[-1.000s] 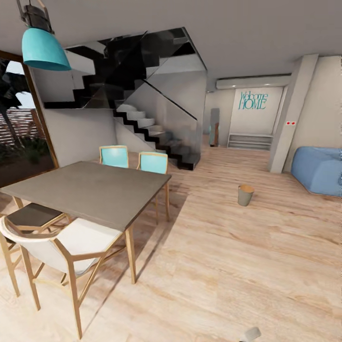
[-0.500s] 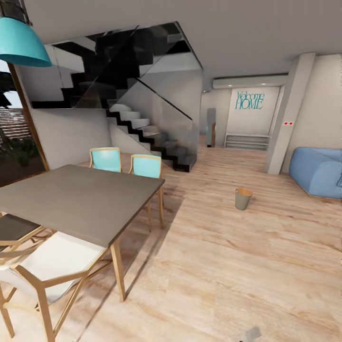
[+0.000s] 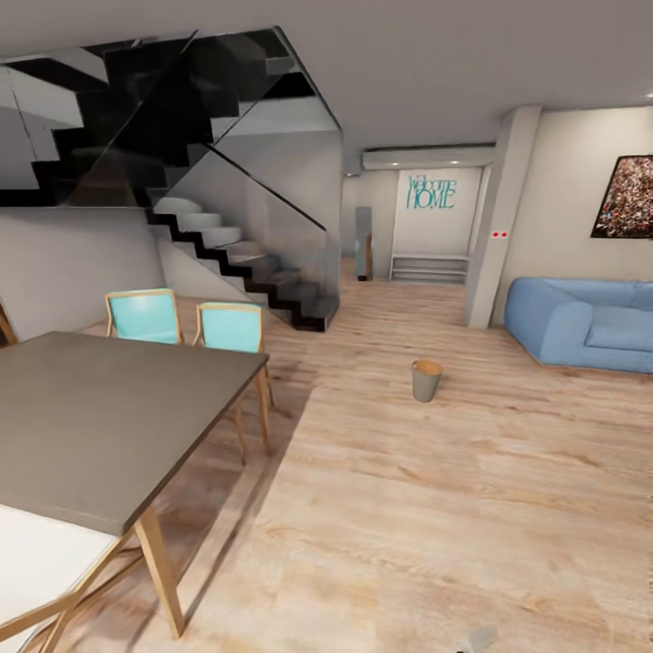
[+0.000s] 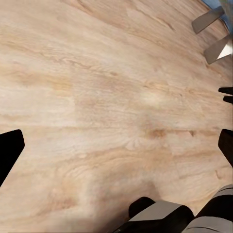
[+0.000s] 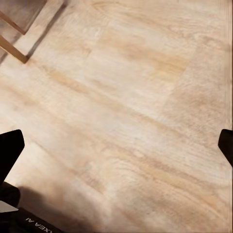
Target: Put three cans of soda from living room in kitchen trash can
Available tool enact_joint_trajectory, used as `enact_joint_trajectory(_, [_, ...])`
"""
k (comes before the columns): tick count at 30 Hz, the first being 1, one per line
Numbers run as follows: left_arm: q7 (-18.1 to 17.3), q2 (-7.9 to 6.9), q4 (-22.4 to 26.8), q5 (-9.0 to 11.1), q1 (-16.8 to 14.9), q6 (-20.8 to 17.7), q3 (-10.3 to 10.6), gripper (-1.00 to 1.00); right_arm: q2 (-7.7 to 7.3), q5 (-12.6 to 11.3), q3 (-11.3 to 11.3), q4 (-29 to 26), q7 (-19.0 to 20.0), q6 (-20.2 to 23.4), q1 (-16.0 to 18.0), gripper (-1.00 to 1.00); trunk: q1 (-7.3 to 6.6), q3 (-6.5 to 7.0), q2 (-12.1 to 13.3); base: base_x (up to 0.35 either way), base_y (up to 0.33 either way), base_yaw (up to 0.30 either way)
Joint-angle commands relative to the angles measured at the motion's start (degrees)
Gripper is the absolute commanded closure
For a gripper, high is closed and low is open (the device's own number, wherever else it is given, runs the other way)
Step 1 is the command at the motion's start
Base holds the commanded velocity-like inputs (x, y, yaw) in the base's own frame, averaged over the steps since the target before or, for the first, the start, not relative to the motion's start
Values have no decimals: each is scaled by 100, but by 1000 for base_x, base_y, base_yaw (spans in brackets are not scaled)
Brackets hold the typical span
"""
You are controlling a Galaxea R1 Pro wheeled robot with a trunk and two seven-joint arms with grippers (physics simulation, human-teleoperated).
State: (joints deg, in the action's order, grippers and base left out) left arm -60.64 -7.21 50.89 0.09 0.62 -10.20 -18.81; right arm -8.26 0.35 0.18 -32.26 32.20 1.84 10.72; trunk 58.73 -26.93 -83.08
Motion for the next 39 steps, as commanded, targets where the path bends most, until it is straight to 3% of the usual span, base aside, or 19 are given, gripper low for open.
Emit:
enact_joint_trajectory(1, [0,0,0,0,2,0,0,-100,0,0,2,0,1,0,0,-100,0,0,0,336,-128,-269])
enact_joint_trajectory(15, [0,0,0,0,0,0,0,-100,0,7,7,0,-3,-3,0,-100,0,0,0,340,-83,-257])
enact_joint_trajectory(39, [0,0,0,0,-1,0,0,-100,0,9,8,0,-3,-9,0,-100,0,0,0,346,-1,-12])
